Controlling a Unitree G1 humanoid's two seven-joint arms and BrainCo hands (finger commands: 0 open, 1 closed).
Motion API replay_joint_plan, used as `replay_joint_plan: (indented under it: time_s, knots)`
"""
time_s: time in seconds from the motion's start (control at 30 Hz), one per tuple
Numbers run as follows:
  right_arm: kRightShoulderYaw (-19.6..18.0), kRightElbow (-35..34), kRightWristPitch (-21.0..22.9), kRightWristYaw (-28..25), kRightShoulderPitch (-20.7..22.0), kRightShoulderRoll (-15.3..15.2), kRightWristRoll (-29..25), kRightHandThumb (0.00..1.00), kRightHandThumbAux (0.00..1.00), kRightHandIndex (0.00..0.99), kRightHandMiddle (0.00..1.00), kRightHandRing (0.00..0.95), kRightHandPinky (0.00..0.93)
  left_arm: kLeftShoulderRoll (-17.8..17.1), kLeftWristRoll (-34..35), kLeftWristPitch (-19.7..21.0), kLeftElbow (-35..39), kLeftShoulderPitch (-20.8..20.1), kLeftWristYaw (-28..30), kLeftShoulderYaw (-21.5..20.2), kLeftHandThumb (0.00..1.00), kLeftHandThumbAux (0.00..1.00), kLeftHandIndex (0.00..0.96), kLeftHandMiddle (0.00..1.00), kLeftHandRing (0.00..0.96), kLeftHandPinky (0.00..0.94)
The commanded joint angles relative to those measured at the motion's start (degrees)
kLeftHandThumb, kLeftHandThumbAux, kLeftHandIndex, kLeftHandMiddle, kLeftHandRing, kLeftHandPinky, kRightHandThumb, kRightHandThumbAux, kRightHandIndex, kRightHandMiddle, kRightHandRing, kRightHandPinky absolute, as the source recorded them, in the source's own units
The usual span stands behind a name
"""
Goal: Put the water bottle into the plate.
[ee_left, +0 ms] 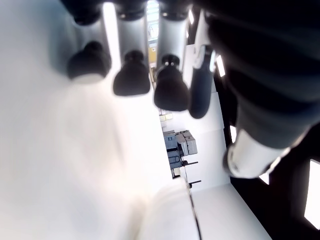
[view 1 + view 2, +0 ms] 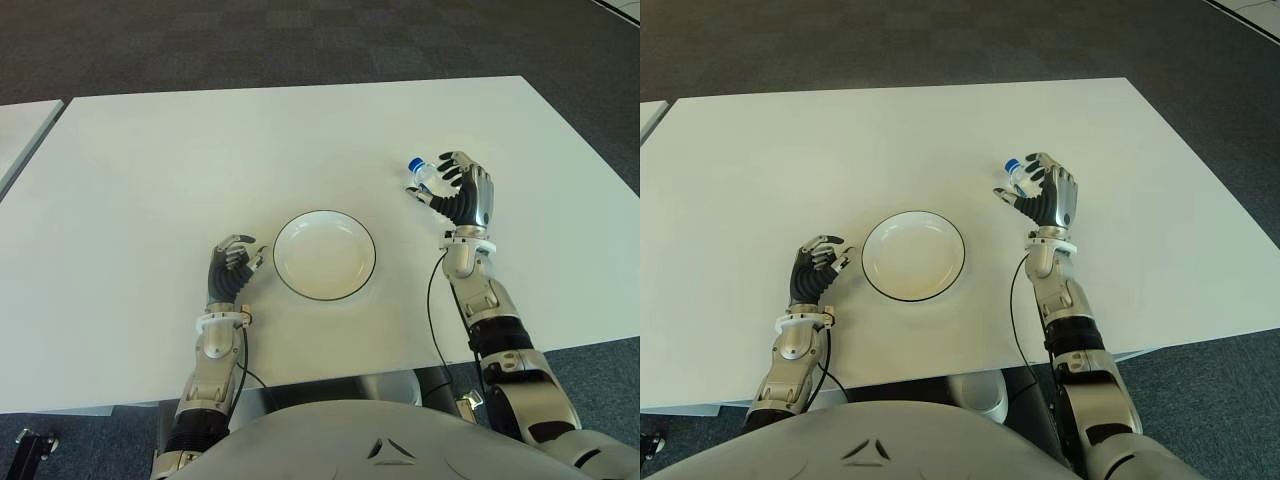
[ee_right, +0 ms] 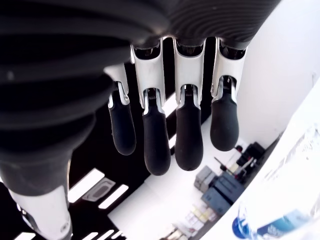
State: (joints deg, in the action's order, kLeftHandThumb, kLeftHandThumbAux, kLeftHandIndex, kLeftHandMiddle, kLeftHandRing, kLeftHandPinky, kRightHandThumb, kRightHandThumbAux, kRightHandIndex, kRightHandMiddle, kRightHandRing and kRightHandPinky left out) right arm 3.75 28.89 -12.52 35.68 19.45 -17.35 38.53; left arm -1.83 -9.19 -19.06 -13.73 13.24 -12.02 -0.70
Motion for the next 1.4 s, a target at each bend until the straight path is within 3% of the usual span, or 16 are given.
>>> replay_joint_plan:
  time_s: [0.03, 0.27, 0.5, 0.6, 0.93, 1.4]
  knots:
    - [1.5, 5.4, 2.9, 3.1, 4.5, -2.2, 2.6, 0.421, 0.494, 0.025, 0.019, 0.017, 0.018, 0.0, -0.4, 2.3, -0.3, 0.7, 0.7, 0.5, 0.707, 0.715, 0.436, 0.809, 0.822, 0.823]
    - [3.6, 9.9, 12.9, 4.6, 8.5, -2.2, 4.9, 0.536, 0.255, 0.001, 0.001, 0.001, 0.001, 0.2, -0.3, 3.8, 1.4, 1.3, 0.6, 0.5, 0.706, 0.716, 0.436, 0.795, 0.806, 0.807]
    - [6.0, 17.6, 18.5, 3.5, 14.7, -1.5, 4.0, 0.573, 0.176, 0.000, 0.000, 0.000, 0.000, 0.4, -0.4, 5.0, 2.1, 1.5, 0.5, 0.6, 0.706, 0.716, 0.436, 0.786, 0.798, 0.801]
    - [7.1, 24.5, 20.1, 1.4, 19.0, -1.4, 3.3, 0.571, 0.160, 0.000, 0.000, 0.000, 0.000, 0.5, -0.7, 5.0, 2.4, 1.7, 0.2, 0.7, 0.706, 0.716, 0.436, 0.783, 0.793, 0.797]
    - [9.0, 38.2, 17.5, -4.7, 23.7, -1.7, -0.2, 0.545, 0.133, 0.000, 0.000, 0.000, 0.000, 0.7, -0.8, 5.3, 3.0, 2.0, 0.0, 0.8, 0.706, 0.715, 0.436, 0.777, 0.788, 0.797]
    - [12.2, 46.4, 16.8, -9.7, 25.7, -1.5, -1.6, 0.562, 0.162, 0.000, 0.000, 0.000, 0.000, 0.8, -0.9, 4.1, 2.6, 2.3, -0.6, 0.7, 0.706, 0.715, 0.436, 0.766, 0.775, 0.785]
